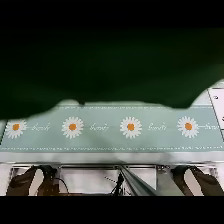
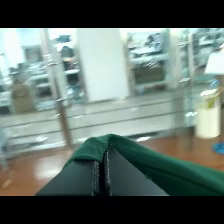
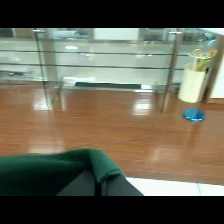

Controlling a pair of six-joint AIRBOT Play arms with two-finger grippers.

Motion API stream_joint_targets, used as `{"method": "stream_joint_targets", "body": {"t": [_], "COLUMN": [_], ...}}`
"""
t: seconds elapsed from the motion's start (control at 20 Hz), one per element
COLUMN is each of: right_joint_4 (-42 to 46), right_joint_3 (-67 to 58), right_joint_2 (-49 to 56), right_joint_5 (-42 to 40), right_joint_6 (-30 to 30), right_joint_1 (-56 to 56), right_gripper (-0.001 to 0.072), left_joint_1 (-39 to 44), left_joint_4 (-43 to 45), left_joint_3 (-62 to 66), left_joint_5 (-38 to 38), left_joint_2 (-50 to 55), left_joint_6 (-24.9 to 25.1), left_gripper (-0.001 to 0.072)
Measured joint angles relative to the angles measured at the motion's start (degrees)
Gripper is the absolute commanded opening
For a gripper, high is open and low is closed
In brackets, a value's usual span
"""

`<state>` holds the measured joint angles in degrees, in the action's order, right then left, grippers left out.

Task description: Fold the shirts.

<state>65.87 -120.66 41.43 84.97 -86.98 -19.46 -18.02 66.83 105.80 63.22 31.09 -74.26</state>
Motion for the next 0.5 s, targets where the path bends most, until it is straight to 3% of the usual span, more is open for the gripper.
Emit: {"method": "stream_joint_targets", "body": {"t": [0.2,0.5], "right_joint_4": [2.1,1.1], "right_joint_3": [1.5,21.2], "right_joint_2": [-2.9,-3.8], "right_joint_5": [2.6,4.5], "right_joint_6": [-1.0,-0.1], "right_joint_1": [0.5,0.6], "right_gripper": [0.0024,0.0024], "left_joint_1": [12.4,21.4], "left_joint_4": [14.7,22.9], "left_joint_3": [-1.5,-16.1], "left_joint_5": [2.9,7.8], "left_joint_2": [-3.3,-1.5], "left_joint_6": [-3.4,-8.5], "left_gripper": [0.0022,0.0022]}}
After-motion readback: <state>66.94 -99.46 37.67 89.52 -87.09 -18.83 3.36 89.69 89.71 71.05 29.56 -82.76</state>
